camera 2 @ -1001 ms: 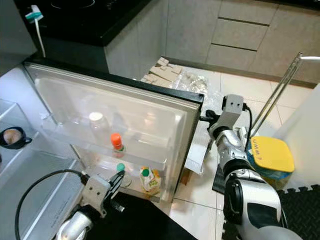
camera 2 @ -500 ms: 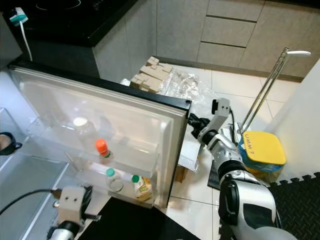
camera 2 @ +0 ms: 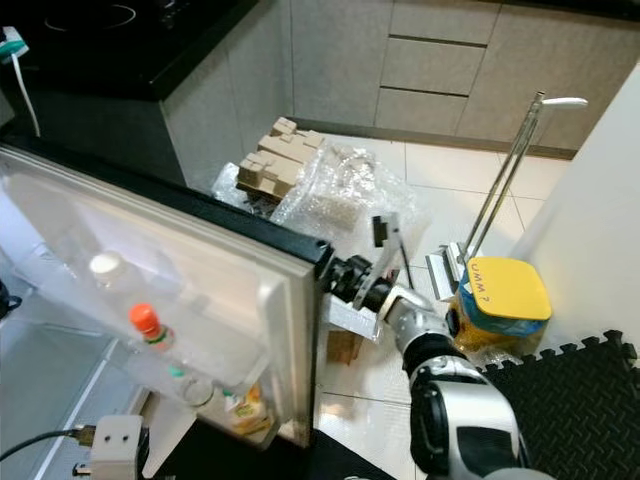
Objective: Restocking fridge
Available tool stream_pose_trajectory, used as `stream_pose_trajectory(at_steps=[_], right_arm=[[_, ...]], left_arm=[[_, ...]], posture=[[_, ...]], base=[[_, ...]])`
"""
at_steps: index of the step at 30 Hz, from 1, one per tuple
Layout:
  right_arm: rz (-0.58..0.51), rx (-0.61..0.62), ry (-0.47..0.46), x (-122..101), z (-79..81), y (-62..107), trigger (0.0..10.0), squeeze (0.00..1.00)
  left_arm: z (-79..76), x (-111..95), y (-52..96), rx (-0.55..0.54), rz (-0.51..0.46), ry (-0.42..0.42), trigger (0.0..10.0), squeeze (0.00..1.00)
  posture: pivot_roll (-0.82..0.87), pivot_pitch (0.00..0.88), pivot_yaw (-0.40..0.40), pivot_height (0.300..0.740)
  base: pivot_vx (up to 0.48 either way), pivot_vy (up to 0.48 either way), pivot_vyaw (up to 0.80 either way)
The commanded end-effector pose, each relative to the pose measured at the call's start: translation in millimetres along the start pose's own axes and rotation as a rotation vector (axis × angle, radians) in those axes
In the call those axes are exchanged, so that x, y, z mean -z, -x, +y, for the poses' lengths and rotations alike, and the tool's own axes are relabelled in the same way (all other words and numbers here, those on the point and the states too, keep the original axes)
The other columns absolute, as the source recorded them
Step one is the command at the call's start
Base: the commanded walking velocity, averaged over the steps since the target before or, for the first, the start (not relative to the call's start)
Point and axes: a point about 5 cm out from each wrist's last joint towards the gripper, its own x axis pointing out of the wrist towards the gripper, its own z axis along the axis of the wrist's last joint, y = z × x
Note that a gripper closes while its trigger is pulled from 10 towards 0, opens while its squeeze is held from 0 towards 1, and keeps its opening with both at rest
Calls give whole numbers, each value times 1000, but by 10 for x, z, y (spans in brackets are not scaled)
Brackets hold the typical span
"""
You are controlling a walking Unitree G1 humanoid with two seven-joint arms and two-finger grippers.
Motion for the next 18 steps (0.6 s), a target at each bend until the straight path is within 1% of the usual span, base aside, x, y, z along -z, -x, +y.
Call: stream_pose_trajectory(at_steps=[1, 2, 4, 5, 6, 8, 9, 10, 11, 12, 13, 14, 15, 16, 17, 18], right_arm=[[118, -249, -103, 280, 260, -216, 10000, 0], [118, -249, -103, 280, 260, -216, 10000, 0], [185, -396, -166, 450, 444, -260, 10000, 0], [185, -396, -166, 450, 444, -260, 10000, 0], [203, -436, -191, 498, 500, -267, 10000, 0], [203, -436, -191, 498, 500, -267, 10000, 0], [214, -475, -219, 532, 555, -267, 10000, 0], [197, -449, -209, 548, 540, -267, 10000, 0], [197, -449, -209, 548, 540, -267, 10000, 0], [177, -396, -188, 558, 490, -258, 10000, 0], [171, -259, -139, 588, 357, -201, 10000, 0], [170, -165, -105, 608, 269, -154, 10000, 0], [168, -38, -92, 623, 150, -56, 10000, 0], [168, 36, -89, 627, 90, 17, 10000, 0], [168, 36, -89, 627, 90, 17, 10000, 0], [166, 105, -81, 627, 31, 98, 10000, 0]], left_arm=[[11, 89, 41, -7, 39, 0, 10000, 0], [11, 89, 41, -7, 39, 0, 10000, 0], [10, 113, 43, -5, 48, -4, 10000, 0], [10, 113, 43, -5, 48, -4, 10000, 0], [9, 121, 43, -4, 51, -5, 10000, 0], [9, 121, 43, -4, 51, -5, 10000, 0], [7, 129, 45, -4, 55, -7, 10000, 0], [3, 135, 44, -3, 57, -8, 10000, 0], [3, 135, 44, -3, 57, -8, 10000, 0], [-3, 138, 45, -2, 58, -8, 10000, 0], [-13, 144, 39, 0, 62, -8, 10000, 0], [-21, 148, 36, 2, 64, -8, 10000, 0], [-31, 167, 29, 2, 78, -7, 10000, 0], [-38, 181, 24, 2, 88, -6, 10000, 0], [-38, 181, 24, 2, 88, -6, 10000, 0], [-39, 201, 24, 0, 99, -3, 10000, 0]], posture=[[-39, 109, -57, 740], [-39, 109, -57, 740], [-40, 110, -56, 740], [-40, 110, -56, 740], [-40, 110, -56, 740], [-40, 110, -56, 740], [-43, 112, -55, 740], [-45, 112, -55, 740], [-45, 112, -55, 740], [-44, 112, -55, 740], [-43, 112, -55, 740], [-44, 112, -55, 740], [-44, 113, -55, 740], [-44, 113, -55, 740], [-44, 113, -55, 740], [-45, 114, -54, 740]], base=[[0, 0, 0], [0, 0, 0], [0, 0, 0], [0, 0, 0], [0, 0, 0], [0, 0, 0], [0, 0, 0], [0, 0, 0], [0, 0, 0], [0, 0, 0], [0, 0, 0], [0, 0, 0], [0, 0, 0], [0, 0, 0], [0, 0, 0], [0, 0, 0]])
